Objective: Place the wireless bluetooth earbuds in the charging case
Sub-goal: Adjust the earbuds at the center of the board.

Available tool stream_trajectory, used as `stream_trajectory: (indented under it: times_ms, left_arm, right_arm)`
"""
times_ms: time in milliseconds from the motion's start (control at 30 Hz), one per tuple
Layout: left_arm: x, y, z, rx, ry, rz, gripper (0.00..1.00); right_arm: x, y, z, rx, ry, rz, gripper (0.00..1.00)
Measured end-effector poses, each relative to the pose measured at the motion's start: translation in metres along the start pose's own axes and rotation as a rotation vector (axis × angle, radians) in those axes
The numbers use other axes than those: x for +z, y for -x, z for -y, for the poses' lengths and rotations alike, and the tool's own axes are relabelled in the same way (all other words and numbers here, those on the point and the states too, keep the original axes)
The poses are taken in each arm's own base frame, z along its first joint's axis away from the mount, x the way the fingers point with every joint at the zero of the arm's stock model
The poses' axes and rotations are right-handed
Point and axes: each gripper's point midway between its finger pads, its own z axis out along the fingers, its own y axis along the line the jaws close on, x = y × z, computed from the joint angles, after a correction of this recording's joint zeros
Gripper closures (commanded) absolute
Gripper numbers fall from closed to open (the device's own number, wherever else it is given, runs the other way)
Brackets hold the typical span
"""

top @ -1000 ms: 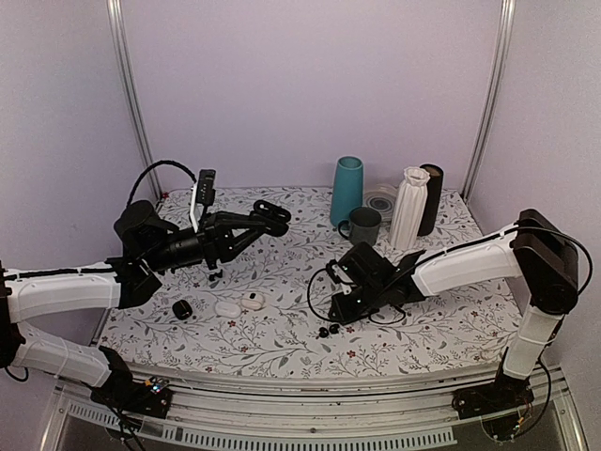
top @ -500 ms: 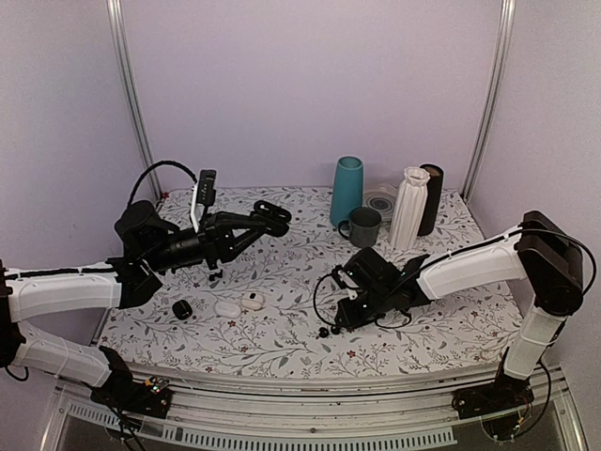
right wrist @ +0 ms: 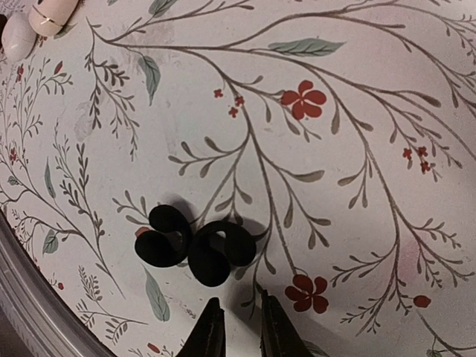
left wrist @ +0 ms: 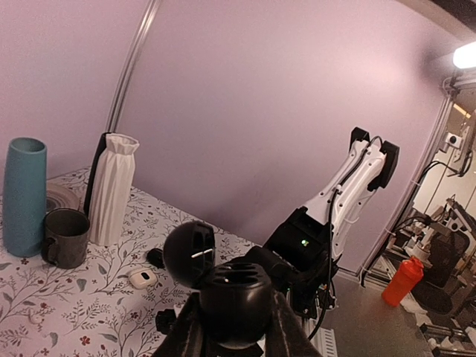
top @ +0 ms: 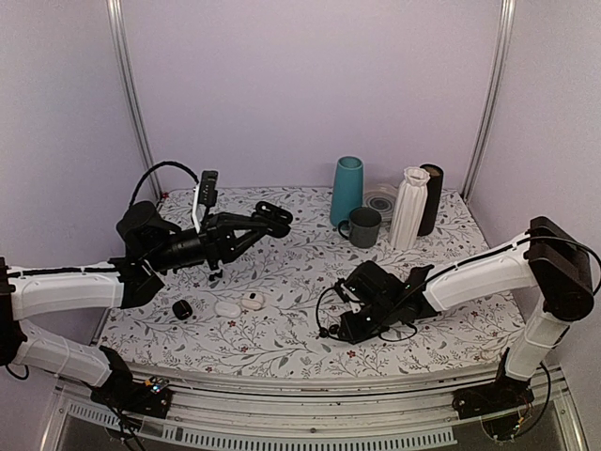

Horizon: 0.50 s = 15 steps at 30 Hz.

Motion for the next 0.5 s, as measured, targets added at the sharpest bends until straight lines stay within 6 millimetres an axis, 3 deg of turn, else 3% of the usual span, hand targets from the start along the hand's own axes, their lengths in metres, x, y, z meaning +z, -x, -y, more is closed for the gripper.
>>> stream_trajectory:
  times_ms: [267,500]
  left_arm:
    - [0.0,-0.002,-0.001,-0.007,-0.001,-0.002,1.0]
    - [-0.001,-0.004,-0.002,-0.011,0.004,-0.006,1.0]
  right_arm:
    - [0.001,-0.001,-0.003,0.036,0.003,-0.004,0.82]
    - [0.011,0.01,-0.018,0.092,0.007,-0.01,0.86]
